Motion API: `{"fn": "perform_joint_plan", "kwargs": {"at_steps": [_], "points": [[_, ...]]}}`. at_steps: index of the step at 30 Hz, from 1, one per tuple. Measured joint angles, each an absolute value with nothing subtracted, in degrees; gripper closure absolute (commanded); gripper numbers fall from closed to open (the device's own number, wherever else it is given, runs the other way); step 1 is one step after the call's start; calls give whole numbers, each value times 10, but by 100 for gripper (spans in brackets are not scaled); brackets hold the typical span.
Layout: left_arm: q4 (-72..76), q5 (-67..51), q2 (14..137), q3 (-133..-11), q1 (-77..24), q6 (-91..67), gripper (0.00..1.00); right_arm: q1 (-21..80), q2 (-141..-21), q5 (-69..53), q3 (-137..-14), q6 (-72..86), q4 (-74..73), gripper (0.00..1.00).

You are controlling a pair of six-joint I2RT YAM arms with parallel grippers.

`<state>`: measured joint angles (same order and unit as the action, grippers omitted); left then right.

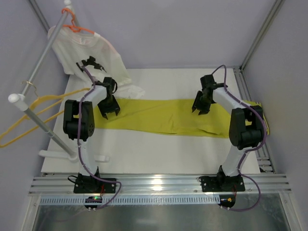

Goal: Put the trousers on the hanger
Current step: Fold the trousers

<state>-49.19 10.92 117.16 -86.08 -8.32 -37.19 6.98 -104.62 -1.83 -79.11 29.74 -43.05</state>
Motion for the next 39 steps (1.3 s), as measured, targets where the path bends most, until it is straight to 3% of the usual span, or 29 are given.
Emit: {"fn": "perform_joint_plan", "kwargs": {"at_steps": [9,32,35,36,39], "points": [[-514,115,1179,-872,-12,-373,41,188,-1063,-51,-712,281,-348,55],[-478,192,1094,-747,51,-418,51,198,-1063,-88,-678,273,-269,55],[-474,193,1099,-750,51,-420,65,197,-1063,-91,-676,273,-263,55],[-475,193,1103,-755,51,-420,77,197,-1063,-91,-675,273,-262,55],[-480,195,1124,-780,49,-420,97,197,-1062,-92,-673,273,-258,55]]}}
